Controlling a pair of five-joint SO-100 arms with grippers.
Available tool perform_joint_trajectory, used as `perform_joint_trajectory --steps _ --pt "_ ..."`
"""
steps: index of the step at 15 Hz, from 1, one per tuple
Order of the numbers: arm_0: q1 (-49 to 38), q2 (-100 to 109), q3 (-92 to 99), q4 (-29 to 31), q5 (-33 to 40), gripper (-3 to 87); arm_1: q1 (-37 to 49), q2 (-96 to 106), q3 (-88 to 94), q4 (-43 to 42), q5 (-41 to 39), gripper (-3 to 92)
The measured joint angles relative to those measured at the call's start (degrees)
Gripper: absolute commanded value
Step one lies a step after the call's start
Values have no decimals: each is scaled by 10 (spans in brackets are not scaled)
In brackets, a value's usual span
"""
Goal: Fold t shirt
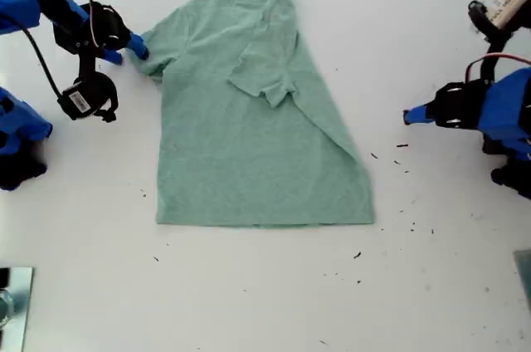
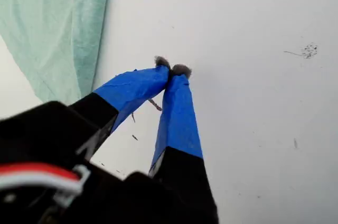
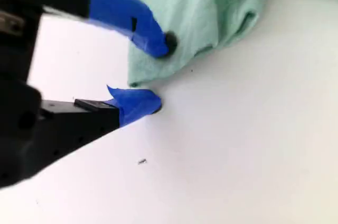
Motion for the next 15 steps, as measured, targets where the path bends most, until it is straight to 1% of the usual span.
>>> perform_joint_trajectory --steps 2,3,4,6,7,8,11,12,15 --pt "0 -4 7 -10 0 -3 0 0 0 0 0 13" --pt "0 13 4 -6 0 -3 0 0 0 0 0 13" --pt "0 43 -6 12 1 -3 0 0 0 0 0 13" --pt "0 92 -54 98 1 -3 0 0 0 0 0 13" --pt "0 115 -96 134 0 -3 0 0 0 0 0 13" --pt "1 127 -143 182 -1 -3 0 0 0 0 0 13" --pt "26 134 -286 261 -1 -3 0 0 0 0 0 13" --pt "40 134 -311 267 0 -3 0 0 0 0 0 13" --pt "52 134 -315 261 0 -3 0 0 0 0 0 13"
